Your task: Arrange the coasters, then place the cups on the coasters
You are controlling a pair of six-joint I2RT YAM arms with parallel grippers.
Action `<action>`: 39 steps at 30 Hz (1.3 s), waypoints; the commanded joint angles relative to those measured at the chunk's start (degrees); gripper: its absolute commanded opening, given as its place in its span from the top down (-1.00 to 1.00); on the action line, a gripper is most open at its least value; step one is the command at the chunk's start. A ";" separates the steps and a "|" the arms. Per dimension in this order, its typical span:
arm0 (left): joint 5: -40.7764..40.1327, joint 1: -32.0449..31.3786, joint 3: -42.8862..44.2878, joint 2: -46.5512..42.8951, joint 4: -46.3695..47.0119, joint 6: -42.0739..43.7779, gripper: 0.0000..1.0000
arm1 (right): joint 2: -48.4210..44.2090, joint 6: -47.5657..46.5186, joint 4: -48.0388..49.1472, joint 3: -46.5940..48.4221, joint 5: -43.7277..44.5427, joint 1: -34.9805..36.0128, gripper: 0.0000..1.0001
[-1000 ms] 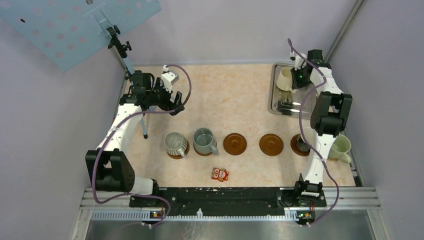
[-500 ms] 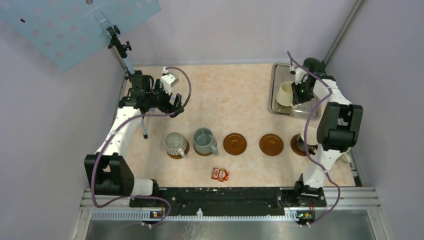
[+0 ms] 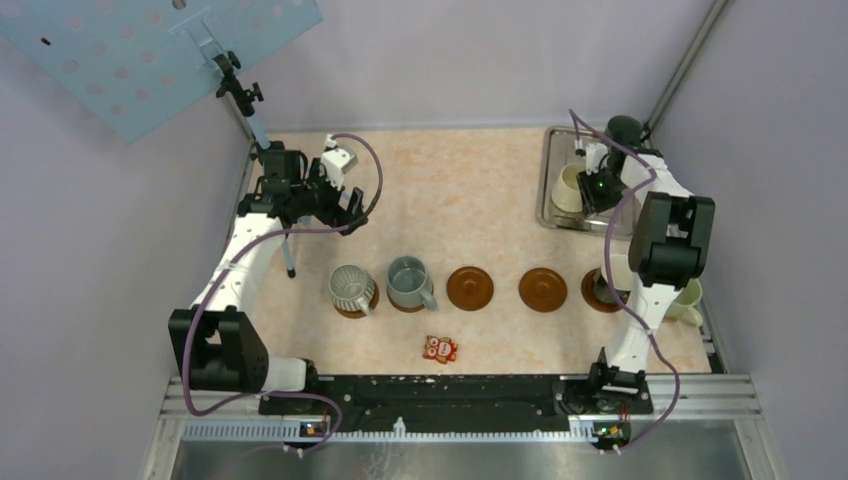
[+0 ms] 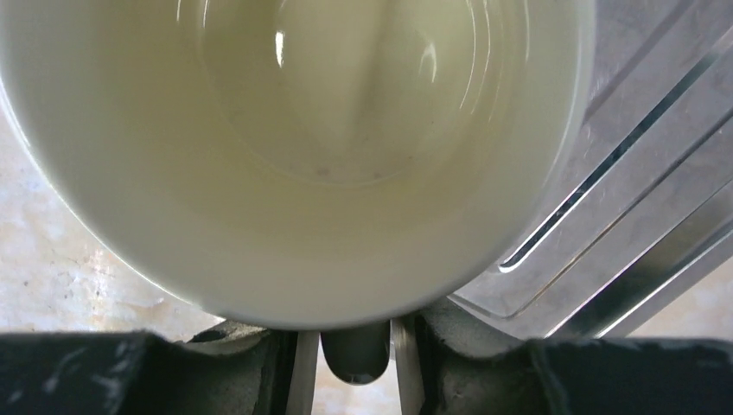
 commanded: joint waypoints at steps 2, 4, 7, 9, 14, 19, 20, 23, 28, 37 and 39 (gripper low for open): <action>-0.70 -0.16 0.48 -0.71 1.78 -0.74 -0.97 | 1.77 -0.61 -0.27 4.85 -0.39 0.32 0.40; -0.84 -0.16 0.37 -0.80 1.73 -1.04 -0.98 | 1.86 -0.54 -0.28 5.03 -0.45 0.32 0.48; -0.89 -0.16 0.20 -1.18 1.68 -1.33 -0.97 | 1.24 -0.41 0.01 5.06 -0.55 0.32 0.60; -0.90 -0.16 0.08 -1.33 1.69 -1.49 -0.97 | 0.61 -0.55 0.25 4.94 -0.70 0.32 0.79; -0.75 -0.16 0.13 -1.57 1.68 -1.89 -0.97 | -3.53 -0.02 3.76 2.78 -1.41 0.32 1.00; -0.59 -0.16 -0.06 -2.44 1.41 -2.21 -0.98 | -9.95 3.13 9.75 -0.62 -3.18 0.40 1.00; -0.58 -0.16 -0.18 -2.63 1.36 -2.21 -0.98 | -10.64 3.82 10.37 -0.92 -3.54 0.49 1.00; -0.51 -0.16 -0.56 -3.42 1.33 -2.51 -0.97 | -13.27 5.31 11.17 -1.88 -3.84 1.26 1.00; -0.42 -0.16 -2.30 -5.57 1.43 -3.15 -0.97 | -18.67 6.91 13.49 -6.18 -4.05 3.58 1.00; -0.19 -0.16 -4.70 -8.56 1.55 -3.27 -0.98 | -24.26 7.09 27.33 -18.23 0.10 5.14 1.00; -0.23 -0.16 -4.47 -8.56 1.39 -3.12 -0.97 | -23.41 7.06 29.33 -19.26 0.45 5.14 1.00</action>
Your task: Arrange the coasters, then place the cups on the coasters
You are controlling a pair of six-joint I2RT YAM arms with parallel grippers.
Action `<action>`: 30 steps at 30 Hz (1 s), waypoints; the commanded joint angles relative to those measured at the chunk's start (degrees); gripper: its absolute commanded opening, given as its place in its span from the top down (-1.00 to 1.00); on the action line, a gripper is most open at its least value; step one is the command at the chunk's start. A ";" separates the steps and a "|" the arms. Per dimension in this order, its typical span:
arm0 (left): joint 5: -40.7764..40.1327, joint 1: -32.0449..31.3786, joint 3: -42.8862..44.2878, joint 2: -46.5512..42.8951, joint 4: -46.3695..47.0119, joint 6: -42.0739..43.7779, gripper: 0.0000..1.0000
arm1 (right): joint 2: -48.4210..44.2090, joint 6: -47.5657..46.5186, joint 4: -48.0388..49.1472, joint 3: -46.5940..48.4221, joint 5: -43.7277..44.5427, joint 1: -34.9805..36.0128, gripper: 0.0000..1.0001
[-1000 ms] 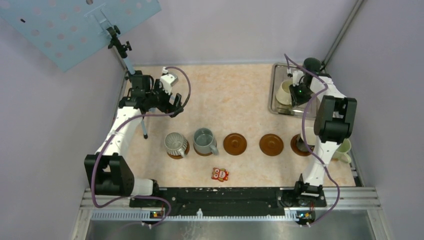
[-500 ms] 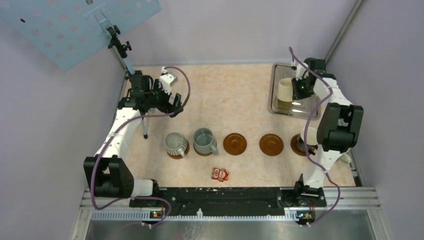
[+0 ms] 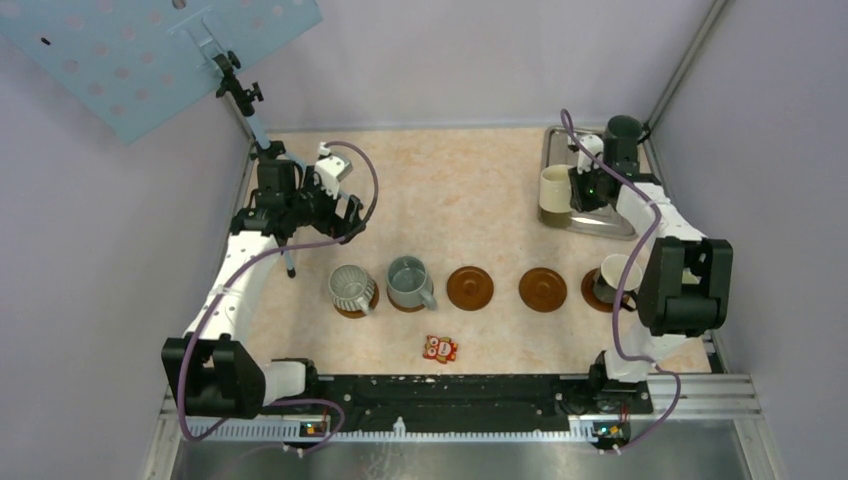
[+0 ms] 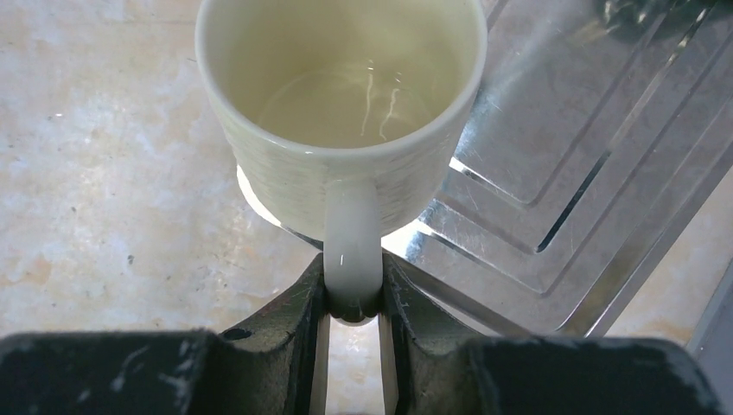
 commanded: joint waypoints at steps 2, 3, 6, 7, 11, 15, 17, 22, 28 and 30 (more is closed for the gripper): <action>0.59 -0.16 0.12 -1.56 1.22 -0.35 -0.97 | -1.16 0.70 14.17 -1.21 0.65 -0.31 1.00; 0.49 -0.16 0.25 -1.42 1.17 -0.15 -0.98 | -0.85 0.55 14.40 -1.58 0.35 -0.33 1.00; 0.20 -0.16 0.68 -1.30 0.94 0.19 -0.97 | 0.01 -0.47 13.53 -2.24 -0.13 -0.33 1.00; 0.05 -0.16 0.73 -1.25 0.87 0.20 -0.97 | 0.30 -0.92 12.81 -2.22 -0.13 -0.31 1.00; -0.04 -0.16 0.32 -1.21 0.85 0.28 -0.98 | 2.36 -1.79 6.44 -0.35 -0.44 -0.45 0.92; -0.04 -0.16 0.05 -0.89 1.00 0.22 -0.97 | 3.93 -2.58 -0.13 0.35 0.00 -0.46 0.68; 0.06 -0.16 -0.20 -0.82 1.23 -0.21 -0.98 | 4.48 -2.57 -1.22 -0.02 0.40 -0.46 0.68; 0.07 -0.16 -0.60 -0.63 1.82 -0.60 -0.98 | 6.27 -1.44 -2.24 -0.52 0.96 -0.46 0.68; -0.81 -0.16 -0.55 -0.71 1.82 -0.52 -0.97 | 6.89 -1.09 -0.29 -2.22 2.03 -0.46 0.44; -0.81 -0.16 -0.51 -0.67 1.67 -0.40 -0.97 | 7.14 -0.73 0.26 -2.26 2.09 -0.46 0.37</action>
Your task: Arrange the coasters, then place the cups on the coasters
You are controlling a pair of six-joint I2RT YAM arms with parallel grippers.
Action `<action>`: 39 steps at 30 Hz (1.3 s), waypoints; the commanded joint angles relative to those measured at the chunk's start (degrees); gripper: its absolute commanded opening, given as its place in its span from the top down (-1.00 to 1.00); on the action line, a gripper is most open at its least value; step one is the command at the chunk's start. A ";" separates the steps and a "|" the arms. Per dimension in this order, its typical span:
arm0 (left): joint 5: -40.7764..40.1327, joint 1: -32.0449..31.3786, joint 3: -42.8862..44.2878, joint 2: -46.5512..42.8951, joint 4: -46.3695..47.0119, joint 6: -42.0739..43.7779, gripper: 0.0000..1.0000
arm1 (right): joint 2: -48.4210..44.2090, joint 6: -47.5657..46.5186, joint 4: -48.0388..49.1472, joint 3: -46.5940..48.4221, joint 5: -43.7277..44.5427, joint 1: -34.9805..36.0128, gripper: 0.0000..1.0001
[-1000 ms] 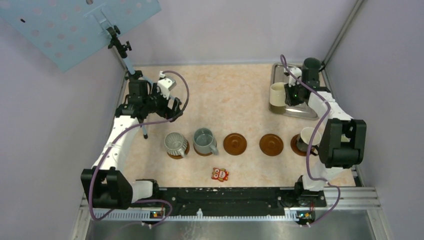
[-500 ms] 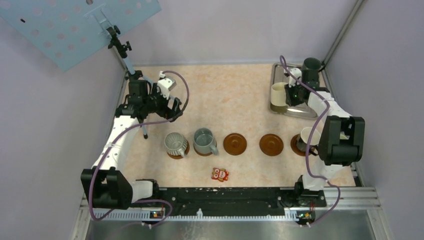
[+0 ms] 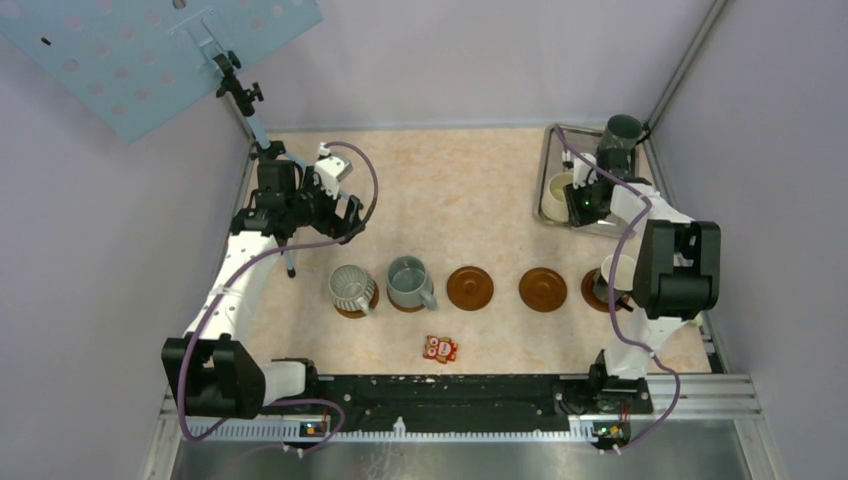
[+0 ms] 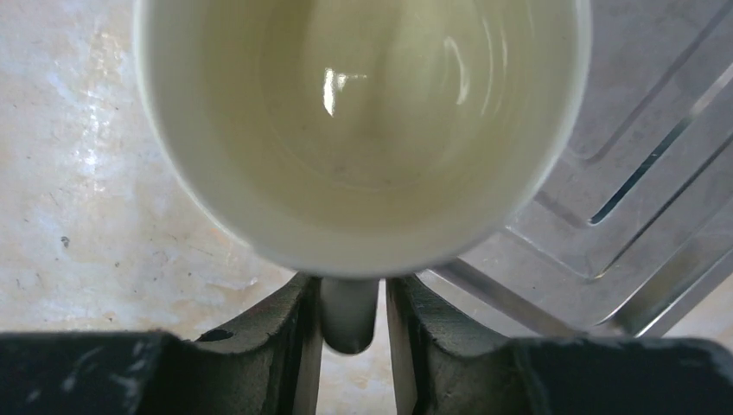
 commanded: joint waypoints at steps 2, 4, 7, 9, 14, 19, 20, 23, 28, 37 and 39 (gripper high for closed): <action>-0.38 -0.16 -0.25 -0.65 1.52 -0.16 -0.98 | 0.91 1.12 0.64 -0.21 0.87 -0.11 0.27; -0.53 -0.16 -0.07 -0.55 1.52 -0.04 -0.98 | 0.83 1.83 1.15 0.13 1.27 -0.11 0.19; -0.59 -0.16 0.20 -0.36 1.44 -0.05 -0.98 | -0.04 2.94 3.39 0.04 1.88 -0.11 0.18; -0.51 -0.16 0.23 -0.32 1.30 -0.08 -0.97 | -0.57 3.26 4.59 0.12 2.04 -0.13 0.18; -0.44 -0.16 0.04 -0.45 1.16 -0.42 -0.98 | -0.18 4.25 5.09 1.65 3.26 -0.11 0.17; -0.55 -0.16 0.03 -0.59 1.25 -1.00 -0.98 | 0.64 4.85 5.41 1.96 2.89 -0.11 0.26; -0.60 -0.16 0.13 -0.62 1.23 -0.98 -0.97 | 0.69 4.87 5.37 2.02 2.90 -0.11 0.30; -0.68 -0.16 0.19 -0.60 1.04 -1.12 -0.97 | 0.64 4.87 5.61 2.01 2.90 -0.11 0.57; -0.85 -0.16 0.32 -0.84 0.61 -1.03 -0.97 | -0.99 4.87 6.28 1.39 2.74 -0.19 1.00; -0.43 -0.16 -0.58 -2.43 -0.22 -0.23 -0.98 | -10.85 8.05 13.51 -3.26 1.12 -0.11 1.00; -0.40 -0.16 -0.86 -2.89 -0.39 -0.03 -0.97 | -12.63 9.00 14.67 -3.78 0.45 -0.13 1.00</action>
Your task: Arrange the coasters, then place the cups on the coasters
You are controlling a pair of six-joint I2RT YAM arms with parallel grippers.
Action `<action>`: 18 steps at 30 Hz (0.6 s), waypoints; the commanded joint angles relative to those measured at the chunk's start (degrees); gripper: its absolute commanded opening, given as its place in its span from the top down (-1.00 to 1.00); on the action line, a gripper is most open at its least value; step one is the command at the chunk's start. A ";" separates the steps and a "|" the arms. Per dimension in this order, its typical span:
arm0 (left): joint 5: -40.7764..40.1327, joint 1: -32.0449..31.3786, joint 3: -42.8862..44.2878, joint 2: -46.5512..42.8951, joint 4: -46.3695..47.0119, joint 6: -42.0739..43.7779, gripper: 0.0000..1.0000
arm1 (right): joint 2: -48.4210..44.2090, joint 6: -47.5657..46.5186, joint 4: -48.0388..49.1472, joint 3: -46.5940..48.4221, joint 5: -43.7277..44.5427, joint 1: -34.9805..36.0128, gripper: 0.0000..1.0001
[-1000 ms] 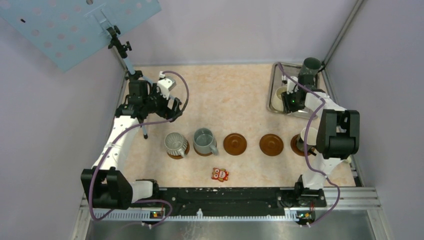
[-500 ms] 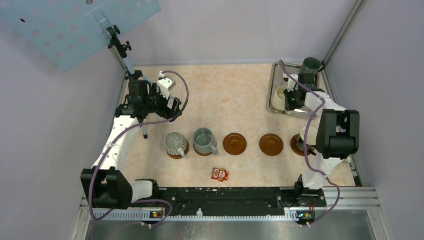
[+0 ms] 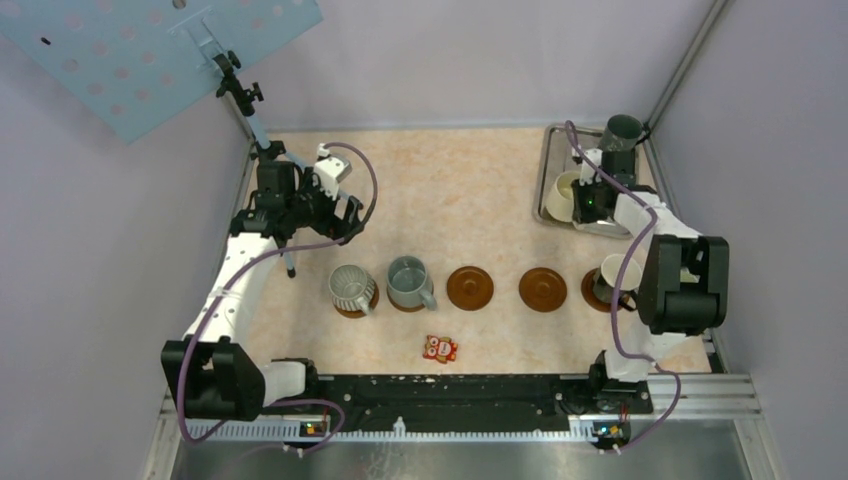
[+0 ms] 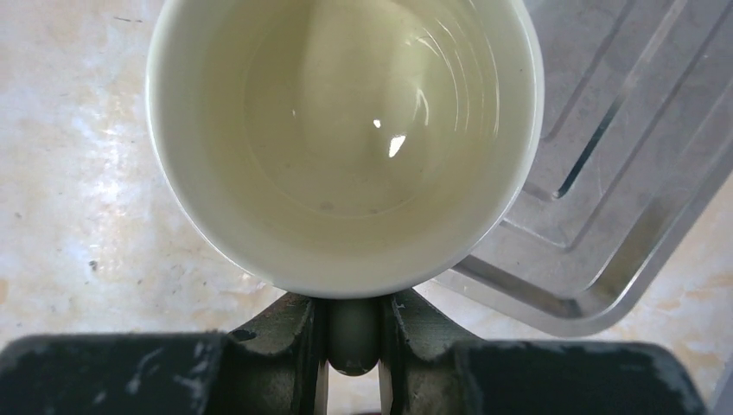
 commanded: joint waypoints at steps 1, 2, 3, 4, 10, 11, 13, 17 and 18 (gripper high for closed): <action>0.64 -0.16 -0.88 -2.76 -0.13 0.20 -0.97 | -9.16 3.23 10.02 0.54 -2.47 -0.11 1.00; 0.59 -0.16 -0.95 -3.01 -0.17 0.35 -0.98 | -10.21 3.80 10.60 0.25 -2.69 -0.09 1.00; 0.63 -0.16 -1.03 -3.24 -0.24 0.46 -0.97 | -11.50 4.33 10.97 0.01 -3.06 0.08 1.00; 0.51 -0.16 -1.12 -3.48 -0.38 0.58 -0.97 | -12.44 4.67 10.84 0.01 -3.43 0.33 1.00; -0.50 -0.16 -1.62 -5.67 -0.79 -0.52 -0.97 | -18.54 7.97 5.37 -0.60 -1.57 7.31 1.00; -0.45 -0.16 -1.91 -6.14 -0.84 -0.55 -0.98 | -19.80 9.03 4.25 -1.23 -0.64 9.16 1.00; -0.59 -0.16 -2.97 -7.33 -0.75 -0.76 -0.98 | -22.54 11.45 2.02 -2.94 0.82 13.01 1.00; -0.91 -0.16 -5.52 -10.15 -0.20 -2.04 -0.97 | -28.15 16.86 -3.14 -5.67 3.81 22.52 1.00; -0.95 -0.16 -6.16 -10.98 -0.27 -2.29 -0.97 | -29.39 18.33 -4.35 -6.15 3.89 24.83 1.00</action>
